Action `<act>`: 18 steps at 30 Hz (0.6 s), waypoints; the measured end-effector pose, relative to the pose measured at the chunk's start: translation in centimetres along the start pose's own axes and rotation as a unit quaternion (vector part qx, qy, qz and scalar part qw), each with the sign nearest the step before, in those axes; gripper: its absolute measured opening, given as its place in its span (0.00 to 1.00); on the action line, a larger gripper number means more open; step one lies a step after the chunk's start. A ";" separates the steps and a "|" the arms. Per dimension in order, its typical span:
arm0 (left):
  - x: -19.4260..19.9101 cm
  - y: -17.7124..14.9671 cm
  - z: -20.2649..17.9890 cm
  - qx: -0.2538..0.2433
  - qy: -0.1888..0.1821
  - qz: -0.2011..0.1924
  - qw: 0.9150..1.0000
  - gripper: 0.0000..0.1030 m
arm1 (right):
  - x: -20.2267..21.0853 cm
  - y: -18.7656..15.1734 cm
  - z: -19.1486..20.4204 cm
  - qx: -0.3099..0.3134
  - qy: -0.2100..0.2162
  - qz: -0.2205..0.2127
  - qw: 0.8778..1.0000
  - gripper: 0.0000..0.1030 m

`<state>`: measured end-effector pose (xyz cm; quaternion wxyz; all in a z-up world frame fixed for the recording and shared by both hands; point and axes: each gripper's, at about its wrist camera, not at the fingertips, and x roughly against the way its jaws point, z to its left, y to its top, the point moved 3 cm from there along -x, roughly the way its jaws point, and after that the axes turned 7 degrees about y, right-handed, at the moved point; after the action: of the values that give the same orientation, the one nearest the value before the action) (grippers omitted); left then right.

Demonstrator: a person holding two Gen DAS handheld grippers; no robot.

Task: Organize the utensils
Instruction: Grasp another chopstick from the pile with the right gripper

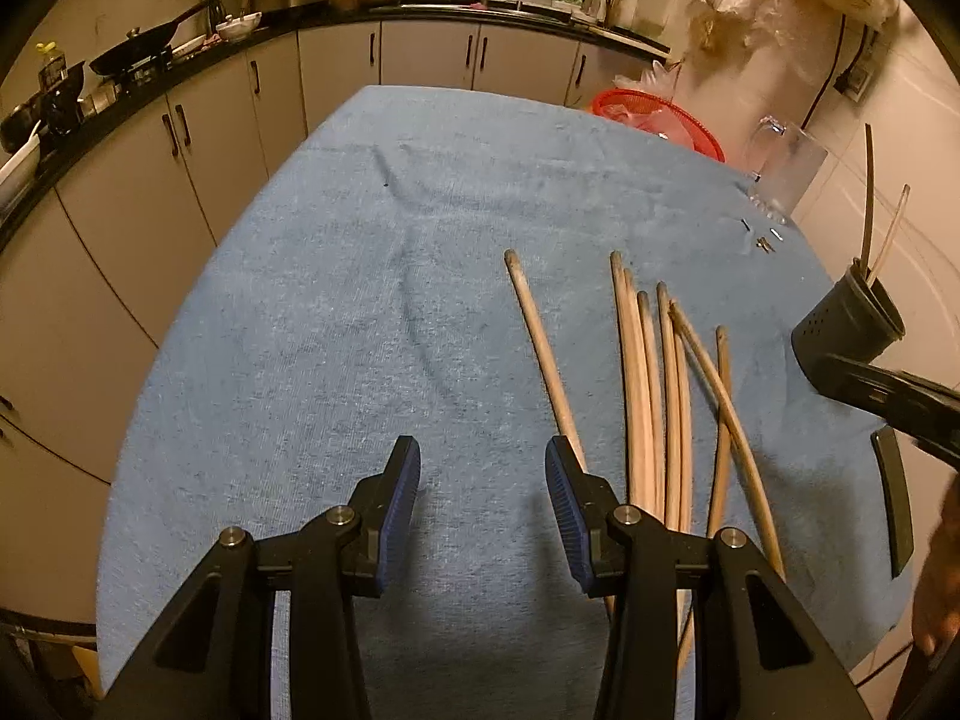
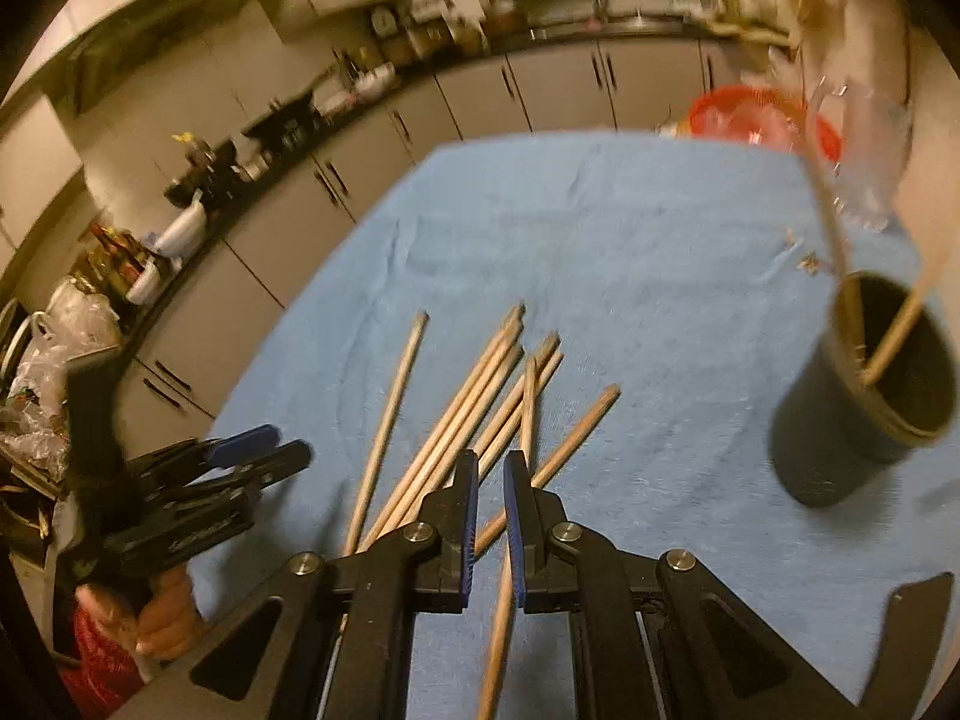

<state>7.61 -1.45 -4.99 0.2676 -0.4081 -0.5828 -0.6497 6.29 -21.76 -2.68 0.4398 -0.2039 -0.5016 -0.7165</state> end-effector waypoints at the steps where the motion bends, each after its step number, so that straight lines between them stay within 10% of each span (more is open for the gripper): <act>1: 0.1 0.0 0.1 -0.001 -0.001 -0.003 1.000 0.43 | -0.9 0.4 -0.3 -0.003 -0.001 0.012 1.000 0.10; 18: -0.9 1.4 0.5 -0.013 -0.025 0.027 0.999 0.43 | -9.3 2.0 -2.4 -0.016 -0.053 0.092 0.994 0.09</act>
<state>9.35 -1.30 -4.94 0.2645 -0.4434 -0.5698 -0.6394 13.29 -20.16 -9.38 0.4732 -0.2937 -0.4913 -0.6696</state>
